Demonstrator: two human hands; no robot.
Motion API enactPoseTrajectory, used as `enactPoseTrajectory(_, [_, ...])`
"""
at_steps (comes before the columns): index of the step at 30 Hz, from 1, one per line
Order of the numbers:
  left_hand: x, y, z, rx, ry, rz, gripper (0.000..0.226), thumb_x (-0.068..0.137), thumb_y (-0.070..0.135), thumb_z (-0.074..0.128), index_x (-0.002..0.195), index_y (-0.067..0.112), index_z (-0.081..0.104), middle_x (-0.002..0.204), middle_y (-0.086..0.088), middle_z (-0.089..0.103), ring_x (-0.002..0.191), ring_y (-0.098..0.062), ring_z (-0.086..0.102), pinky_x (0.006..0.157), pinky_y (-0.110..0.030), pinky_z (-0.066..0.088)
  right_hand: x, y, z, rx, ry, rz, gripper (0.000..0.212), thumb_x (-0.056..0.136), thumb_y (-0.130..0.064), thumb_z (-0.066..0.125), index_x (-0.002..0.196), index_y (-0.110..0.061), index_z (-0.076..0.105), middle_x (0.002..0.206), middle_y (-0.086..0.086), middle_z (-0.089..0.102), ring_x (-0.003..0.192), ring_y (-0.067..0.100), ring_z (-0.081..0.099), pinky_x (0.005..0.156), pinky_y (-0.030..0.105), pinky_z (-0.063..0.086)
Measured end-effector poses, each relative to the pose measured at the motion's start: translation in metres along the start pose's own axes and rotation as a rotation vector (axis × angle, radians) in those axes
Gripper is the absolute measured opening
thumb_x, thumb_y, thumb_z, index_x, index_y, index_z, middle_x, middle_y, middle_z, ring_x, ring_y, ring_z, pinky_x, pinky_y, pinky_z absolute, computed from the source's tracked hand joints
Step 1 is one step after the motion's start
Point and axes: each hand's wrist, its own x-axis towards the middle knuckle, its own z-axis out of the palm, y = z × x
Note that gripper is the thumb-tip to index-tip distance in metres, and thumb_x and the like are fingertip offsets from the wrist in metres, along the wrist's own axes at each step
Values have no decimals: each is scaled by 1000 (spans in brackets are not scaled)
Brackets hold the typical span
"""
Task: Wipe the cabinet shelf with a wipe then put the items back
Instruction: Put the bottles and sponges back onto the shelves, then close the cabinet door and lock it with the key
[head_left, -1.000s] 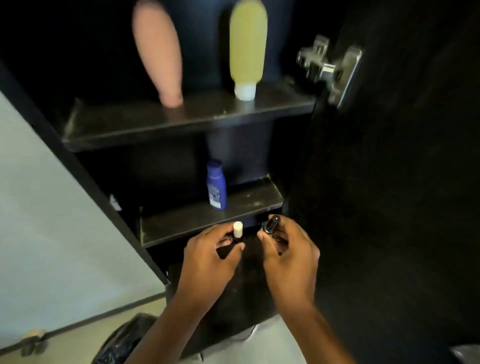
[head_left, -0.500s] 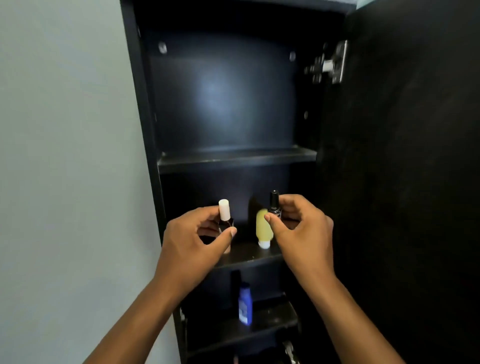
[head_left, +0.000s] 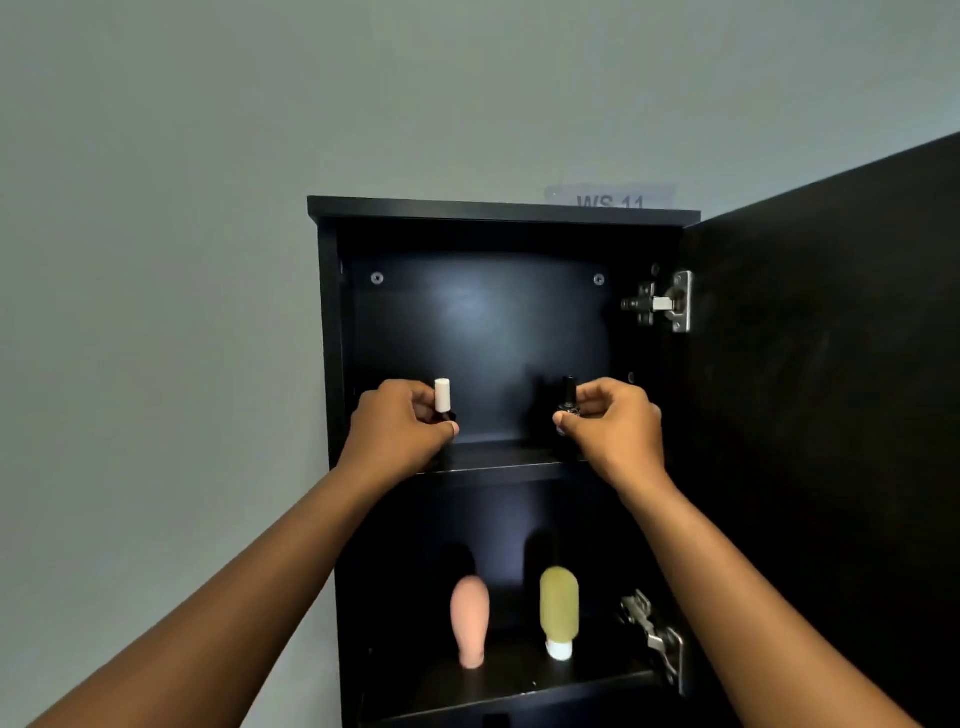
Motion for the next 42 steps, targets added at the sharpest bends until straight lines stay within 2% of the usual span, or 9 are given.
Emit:
enactPoseTrajectory(8, [16, -11, 23, 71, 7, -148, 24, 74, 26, 90, 94, 18, 78, 78, 6, 70, 92, -19, 72, 83, -26, 52, 22, 17, 16, -133, -53, 59, 31, 72, -25, 89, 98, -22, 73, 88, -3, 74, 91, 19, 71, 82, 28, 56])
enactPoseTrajectory(13, [17, -15, 23, 74, 6, -179, 26, 74, 27, 91, 94, 19, 77, 81, 6, 70, 93, -19, 72, 87, -31, 55, 24, 20, 18, -180, -67, 43, 42, 73, -24, 86, 112, -25, 70, 90, -4, 73, 96, 22, 69, 88, 32, 56])
enactPoseTrajectory(19, [18, -16, 18, 74, -25, -215, 32, 73, 29, 92, 98, 16, 77, 98, -5, 77, 95, -23, 73, 94, -43, 59, 25, 21, 17, -237, -79, 51, 41, 73, -26, 84, 112, -25, 71, 100, 2, 74, 101, 27, 69, 87, 32, 56])
enactPoseTrajectory(24, [17, -16, 17, 113, -56, -231, 32, 74, 31, 91, 98, 16, 76, 103, -7, 76, 102, -26, 71, 94, -42, 58, 21, 14, 16, -316, -115, 44, 45, 77, -26, 78, 120, -23, 65, 110, 9, 71, 106, 33, 67, 84, 34, 54])
enactPoseTrajectory(27, [14, -13, 15, 99, -86, -234, 38, 77, 30, 90, 107, 12, 76, 108, -8, 76, 105, -26, 71, 95, -42, 57, 18, 10, 14, -303, -128, 59, 52, 75, -28, 81, 122, -22, 61, 112, 8, 69, 106, 33, 66, 85, 36, 55])
enactPoseTrajectory(31, [-3, -8, 6, 95, -83, -191, 59, 78, 27, 89, 130, 10, 67, 124, -8, 72, 114, -27, 68, 95, -37, 52, 6, 6, 1, -276, -74, 27, 57, 74, -31, 84, 124, -23, 58, 113, 5, 69, 106, 30, 66, 87, 39, 56])
enactPoseTrajectory(34, [-33, -7, -1, 91, 33, -94, 74, 83, 26, 83, 149, 14, 51, 144, -7, 60, 130, -28, 60, 106, -43, 49, -9, 1, -16, -227, 18, -60, 59, 78, -29, 82, 131, -22, 57, 120, 3, 68, 109, 25, 65, 95, 41, 54])
enactPoseTrajectory(38, [-89, -2, 0, -35, 157, 97, 64, 86, 24, 78, 145, 26, 52, 145, 6, 56, 129, -16, 57, 109, -41, 50, -42, -8, -42, -173, 128, -162, 48, 83, -28, 75, 128, -26, 59, 117, -4, 68, 109, 15, 65, 93, 44, 55])
enactPoseTrajectory(42, [-132, 8, 17, -154, 39, 160, 56, 86, 27, 76, 138, 33, 58, 136, 18, 57, 122, 2, 52, 107, -32, 50, -82, -21, -66, -173, 180, -229, 38, 86, -29, 72, 123, -30, 63, 114, -9, 69, 107, 8, 65, 90, 42, 57])
